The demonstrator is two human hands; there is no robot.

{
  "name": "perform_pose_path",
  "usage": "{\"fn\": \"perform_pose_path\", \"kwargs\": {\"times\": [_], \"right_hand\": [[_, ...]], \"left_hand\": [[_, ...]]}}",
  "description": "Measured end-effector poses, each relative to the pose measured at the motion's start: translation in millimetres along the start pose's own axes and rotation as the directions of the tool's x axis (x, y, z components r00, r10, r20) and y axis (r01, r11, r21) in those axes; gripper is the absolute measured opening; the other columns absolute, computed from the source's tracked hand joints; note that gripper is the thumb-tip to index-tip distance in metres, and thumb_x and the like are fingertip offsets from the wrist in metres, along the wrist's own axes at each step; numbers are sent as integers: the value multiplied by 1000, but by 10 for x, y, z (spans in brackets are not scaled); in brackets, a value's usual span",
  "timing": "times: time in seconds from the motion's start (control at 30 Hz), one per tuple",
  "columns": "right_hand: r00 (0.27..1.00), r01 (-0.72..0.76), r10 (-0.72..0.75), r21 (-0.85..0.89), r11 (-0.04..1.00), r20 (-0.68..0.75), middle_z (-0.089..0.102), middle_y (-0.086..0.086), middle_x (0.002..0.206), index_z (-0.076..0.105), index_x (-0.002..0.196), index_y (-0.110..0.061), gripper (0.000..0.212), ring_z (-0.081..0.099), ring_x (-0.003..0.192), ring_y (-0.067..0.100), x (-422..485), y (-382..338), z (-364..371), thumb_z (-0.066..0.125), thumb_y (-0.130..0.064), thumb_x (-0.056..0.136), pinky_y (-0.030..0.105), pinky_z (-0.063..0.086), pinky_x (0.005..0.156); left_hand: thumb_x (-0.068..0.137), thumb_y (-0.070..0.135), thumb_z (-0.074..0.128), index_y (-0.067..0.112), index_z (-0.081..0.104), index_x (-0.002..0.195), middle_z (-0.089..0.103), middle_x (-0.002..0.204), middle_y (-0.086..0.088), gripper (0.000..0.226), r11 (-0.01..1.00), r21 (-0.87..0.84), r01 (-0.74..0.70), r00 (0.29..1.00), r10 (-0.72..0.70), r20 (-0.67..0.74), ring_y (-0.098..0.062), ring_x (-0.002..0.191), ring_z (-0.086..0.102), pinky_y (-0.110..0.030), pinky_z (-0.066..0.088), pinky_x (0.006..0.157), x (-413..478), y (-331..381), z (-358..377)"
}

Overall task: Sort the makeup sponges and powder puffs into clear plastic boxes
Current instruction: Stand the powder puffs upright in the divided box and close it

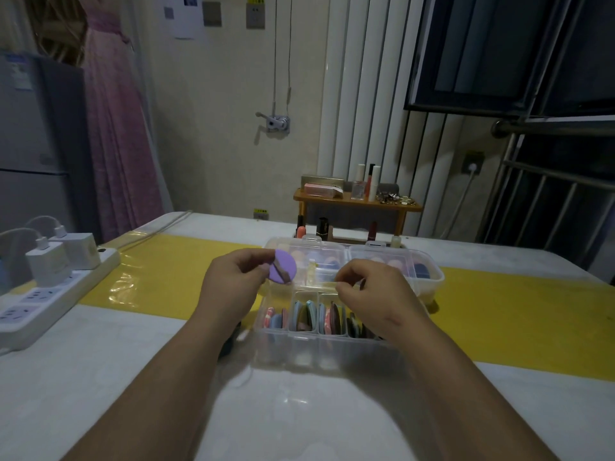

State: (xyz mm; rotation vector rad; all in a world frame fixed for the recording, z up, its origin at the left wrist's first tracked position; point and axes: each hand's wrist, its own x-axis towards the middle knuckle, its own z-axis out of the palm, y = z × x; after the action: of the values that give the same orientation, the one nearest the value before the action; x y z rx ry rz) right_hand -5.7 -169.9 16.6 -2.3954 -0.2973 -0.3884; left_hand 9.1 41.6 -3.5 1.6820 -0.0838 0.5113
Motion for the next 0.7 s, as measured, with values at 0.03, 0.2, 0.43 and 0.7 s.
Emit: {"fn": "perform_pose_path", "kwargs": {"times": [0.03, 0.2, 0.43, 0.7], "right_hand": [[1000, 3, -3, 24, 1000, 8, 64, -13, 96, 67, 103, -31, 12, 59, 85, 5, -2, -5, 1, 59, -26, 95, 25, 54, 76], [997, 7, -20, 167, 986, 79, 61, -15, 116, 58, 122, -38, 29, 62, 88, 3, -13, -33, 11, 59, -27, 96, 25, 57, 76], [999, 28, -34, 294, 955, 15, 67, -10, 101, 72, 105, -29, 19, 60, 94, 4, -15, -88, 3, 58, -19, 97, 14, 48, 72], [997, -19, 37, 277, 961, -61, 67, -4, 89, 71, 83, -23, 21, 61, 87, 13, 4, -19, -292, 61, -5, 88, 23, 46, 68]], "left_hand": [[90, -3, 61, 39, 72, 86, 74, 85, 23, 44, 1000, -8, -3, 1000, 3, 29, 5, 86, 67, -18, 51, 79, -9, 2, 9], [90, 1, 65, 41, 74, 97, 74, 105, 18, 42, 999, -7, -35, 983, 36, 178, 3, 103, 64, -16, 49, 82, -68, 57, 32], [91, 4, 66, 35, 74, 108, 71, 114, 19, 37, 999, 6, -45, 947, 41, 319, 15, 103, 58, 0, 46, 71, -129, 115, 47], [89, 10, 70, 31, 76, 97, 65, 109, 6, 23, 990, 139, -37, 984, 12, 181, -9, 84, 61, -13, 49, 58, -99, 49, 59]]}}
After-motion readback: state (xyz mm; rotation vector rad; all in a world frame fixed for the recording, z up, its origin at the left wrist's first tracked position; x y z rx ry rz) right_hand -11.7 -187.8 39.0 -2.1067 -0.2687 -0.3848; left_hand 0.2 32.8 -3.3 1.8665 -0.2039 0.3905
